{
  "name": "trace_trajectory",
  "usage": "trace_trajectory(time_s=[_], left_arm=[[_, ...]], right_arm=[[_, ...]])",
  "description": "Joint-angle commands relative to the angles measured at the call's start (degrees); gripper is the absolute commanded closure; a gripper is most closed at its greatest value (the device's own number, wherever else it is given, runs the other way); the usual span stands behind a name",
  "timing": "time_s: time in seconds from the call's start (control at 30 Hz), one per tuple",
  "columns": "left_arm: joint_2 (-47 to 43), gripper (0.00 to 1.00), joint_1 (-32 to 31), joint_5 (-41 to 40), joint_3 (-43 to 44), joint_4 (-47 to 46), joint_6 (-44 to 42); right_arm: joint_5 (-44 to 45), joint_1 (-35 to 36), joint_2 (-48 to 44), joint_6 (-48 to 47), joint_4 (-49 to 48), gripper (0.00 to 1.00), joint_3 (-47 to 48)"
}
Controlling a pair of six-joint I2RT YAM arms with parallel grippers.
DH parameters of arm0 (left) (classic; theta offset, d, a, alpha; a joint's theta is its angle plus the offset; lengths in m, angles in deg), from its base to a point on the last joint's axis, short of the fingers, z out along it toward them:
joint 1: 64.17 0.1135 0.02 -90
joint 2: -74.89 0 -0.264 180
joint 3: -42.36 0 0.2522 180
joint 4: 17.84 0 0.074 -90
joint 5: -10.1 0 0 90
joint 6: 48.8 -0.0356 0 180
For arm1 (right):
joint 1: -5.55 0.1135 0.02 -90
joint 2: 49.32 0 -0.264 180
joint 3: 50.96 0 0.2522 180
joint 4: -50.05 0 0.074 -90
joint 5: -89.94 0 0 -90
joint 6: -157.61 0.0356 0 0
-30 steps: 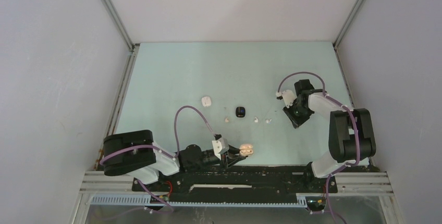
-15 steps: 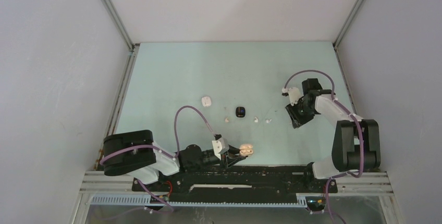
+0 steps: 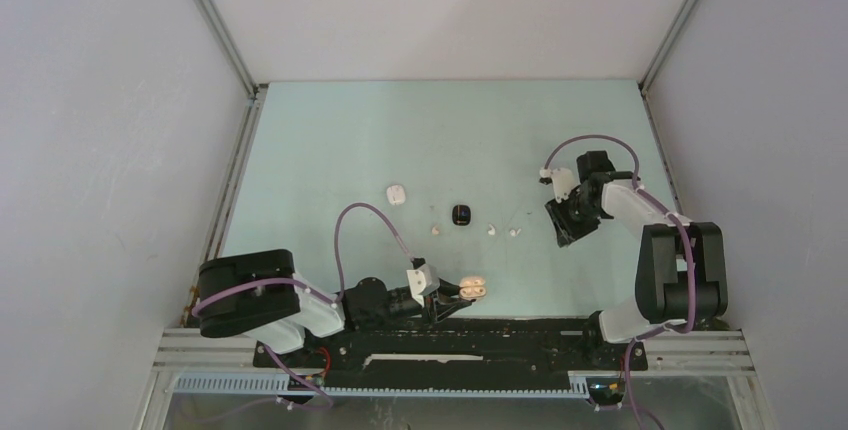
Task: Insert the wireless bluetooth earbuds into the charging case
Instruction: Pick up the earbud from the center of the board.
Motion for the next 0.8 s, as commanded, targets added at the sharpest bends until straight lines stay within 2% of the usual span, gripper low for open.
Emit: trace_trajectory(time_s=[0.0,0.47,0.77], left_arm=[[0.33,1.00,-0.35,-0.32,1.04,-2.91,0.61],[0.79,1.00,-0.38,-0.30,1.01,-2.89,0.55],[1.70,1.00,-0.32,-0.04,1.52,-2.90,0.30]], right_arm=[[0.75,-0.04,0.26,0.81,-2.52,0.62,1.11],[3.30,-0.04,5.47,-0.31,-6.13,0.63,2.29],[2.16,-0.04,6.87,-1.34,-6.29,0.68,2.29]])
